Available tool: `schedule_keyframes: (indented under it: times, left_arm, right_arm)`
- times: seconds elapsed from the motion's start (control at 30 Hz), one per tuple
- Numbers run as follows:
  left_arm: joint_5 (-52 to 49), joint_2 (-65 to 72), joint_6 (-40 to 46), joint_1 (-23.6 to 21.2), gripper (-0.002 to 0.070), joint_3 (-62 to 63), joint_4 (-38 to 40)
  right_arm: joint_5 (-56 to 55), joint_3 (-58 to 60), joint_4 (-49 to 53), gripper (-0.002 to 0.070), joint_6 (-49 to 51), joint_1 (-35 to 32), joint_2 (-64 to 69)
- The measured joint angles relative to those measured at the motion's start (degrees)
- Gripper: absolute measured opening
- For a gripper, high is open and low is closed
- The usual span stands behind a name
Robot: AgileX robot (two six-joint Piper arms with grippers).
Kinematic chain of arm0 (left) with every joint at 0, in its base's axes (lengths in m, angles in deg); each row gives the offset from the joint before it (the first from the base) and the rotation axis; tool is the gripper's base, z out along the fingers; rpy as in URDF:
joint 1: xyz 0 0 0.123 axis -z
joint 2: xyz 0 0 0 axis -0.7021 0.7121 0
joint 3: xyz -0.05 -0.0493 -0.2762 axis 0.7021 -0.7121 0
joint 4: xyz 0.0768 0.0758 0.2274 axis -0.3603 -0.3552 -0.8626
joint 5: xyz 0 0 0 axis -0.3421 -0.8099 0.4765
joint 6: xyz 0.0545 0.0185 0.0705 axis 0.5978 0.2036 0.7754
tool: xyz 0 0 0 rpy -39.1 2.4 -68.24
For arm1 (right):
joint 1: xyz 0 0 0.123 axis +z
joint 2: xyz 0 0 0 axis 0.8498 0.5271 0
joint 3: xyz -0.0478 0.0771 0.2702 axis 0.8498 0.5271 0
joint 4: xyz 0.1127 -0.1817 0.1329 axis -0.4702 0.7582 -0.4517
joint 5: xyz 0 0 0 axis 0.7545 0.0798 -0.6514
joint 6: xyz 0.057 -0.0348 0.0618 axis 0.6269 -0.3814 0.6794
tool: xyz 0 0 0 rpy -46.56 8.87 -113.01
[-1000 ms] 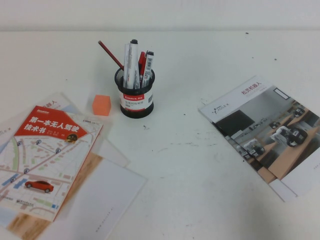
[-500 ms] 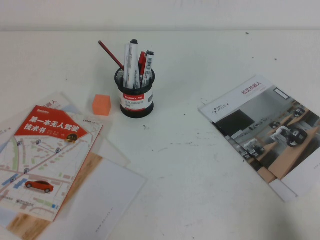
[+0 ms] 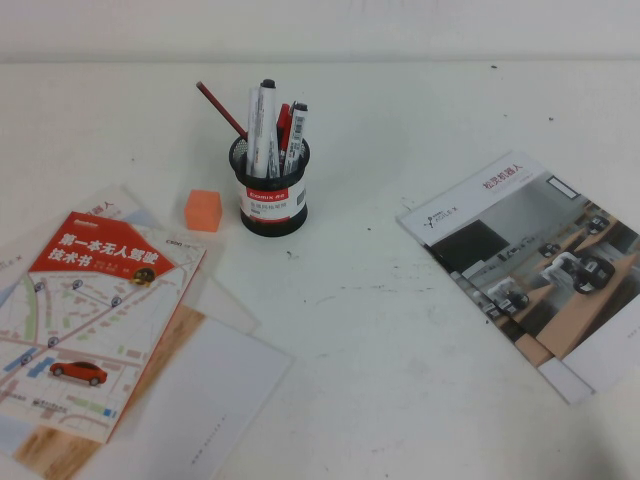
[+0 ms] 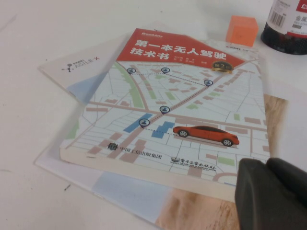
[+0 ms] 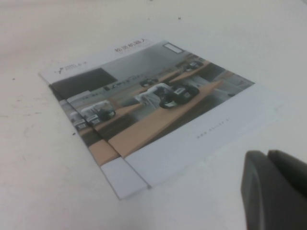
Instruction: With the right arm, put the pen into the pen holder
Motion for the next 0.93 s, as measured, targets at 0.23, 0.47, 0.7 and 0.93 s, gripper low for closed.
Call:
schedule_keyframes:
  times: [0.23, 0.47, 0.7, 0.93]
  left_arm:
    - [0.0, 0.0, 0.0, 0.0, -0.0001, 0.0, 0.0]
    - [0.0, 0.0, 0.0, 0.0, -0.0001, 0.0, 0.0]
    - [0.0, 0.0, 0.0, 0.0, -0.0001, 0.0, 0.0]
    - [0.0, 0.0, 0.0, 0.0, -0.0001, 0.0, 0.0]
  right_arm:
    - [0.8, 0.0, 0.0, -0.0019, -0.2, -0.4, 0.0]
    - [0.8, 0.0, 0.0, -0.0019, -0.2, -0.4, 0.0]
    - [0.8, 0.0, 0.0, -0.0019, -0.3, -0.4, 0.0]
    - [0.8, 0.1, -0.1, -0.0019, -0.3, -0.4, 0.0]
